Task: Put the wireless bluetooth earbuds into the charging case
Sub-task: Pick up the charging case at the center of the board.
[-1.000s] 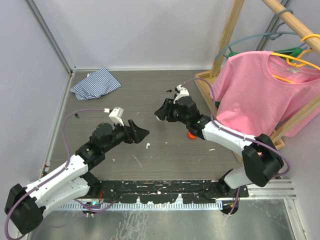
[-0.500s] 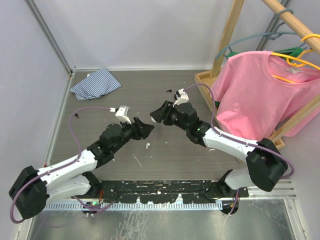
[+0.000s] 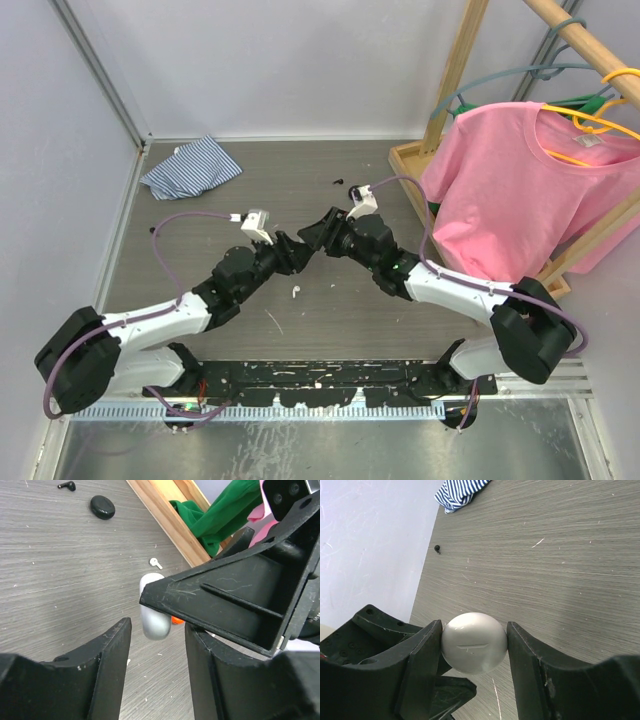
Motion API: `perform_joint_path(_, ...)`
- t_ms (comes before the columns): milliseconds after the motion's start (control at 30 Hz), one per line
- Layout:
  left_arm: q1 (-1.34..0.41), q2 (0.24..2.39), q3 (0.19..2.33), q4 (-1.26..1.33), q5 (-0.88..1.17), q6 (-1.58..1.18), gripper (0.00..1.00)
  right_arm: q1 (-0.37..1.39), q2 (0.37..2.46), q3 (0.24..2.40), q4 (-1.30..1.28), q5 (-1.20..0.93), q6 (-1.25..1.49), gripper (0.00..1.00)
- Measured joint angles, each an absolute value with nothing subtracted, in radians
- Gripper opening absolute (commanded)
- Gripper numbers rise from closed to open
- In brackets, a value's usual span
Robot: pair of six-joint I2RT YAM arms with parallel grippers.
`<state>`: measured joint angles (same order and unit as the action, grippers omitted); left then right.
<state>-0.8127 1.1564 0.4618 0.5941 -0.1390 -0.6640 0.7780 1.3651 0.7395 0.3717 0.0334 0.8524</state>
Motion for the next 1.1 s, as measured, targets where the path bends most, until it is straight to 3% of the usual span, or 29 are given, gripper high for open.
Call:
perform_joint_path(267, -0.815, 1.203, 0.461, 0.673, -0.155, -0.663, 0.26, 0.784, 1.345, 0.719, 0.403, 0.039, 0.877, 0.40)
perform_joint_path(533, -0.823, 1.204, 0.443, 0.710, -0.159, -0.608, 0.01, 0.785, 1.333, 0.702, 0.416, 0.051, 0.878, 0.61)
perform_joint_path(700, -0.820, 1.179, 0.389, 0.752, -0.149, -0.579, 0.00, 0.782, 1.305, 0.691, 0.406, 0.035, 0.834, 0.71)
perform_joint_path(1100, -0.715, 1.038, 0.348, 0.750, 0.047, -0.488, 0.00, 0.603, 1.217, 0.692, 0.400, -0.268, 0.633, 0.77)
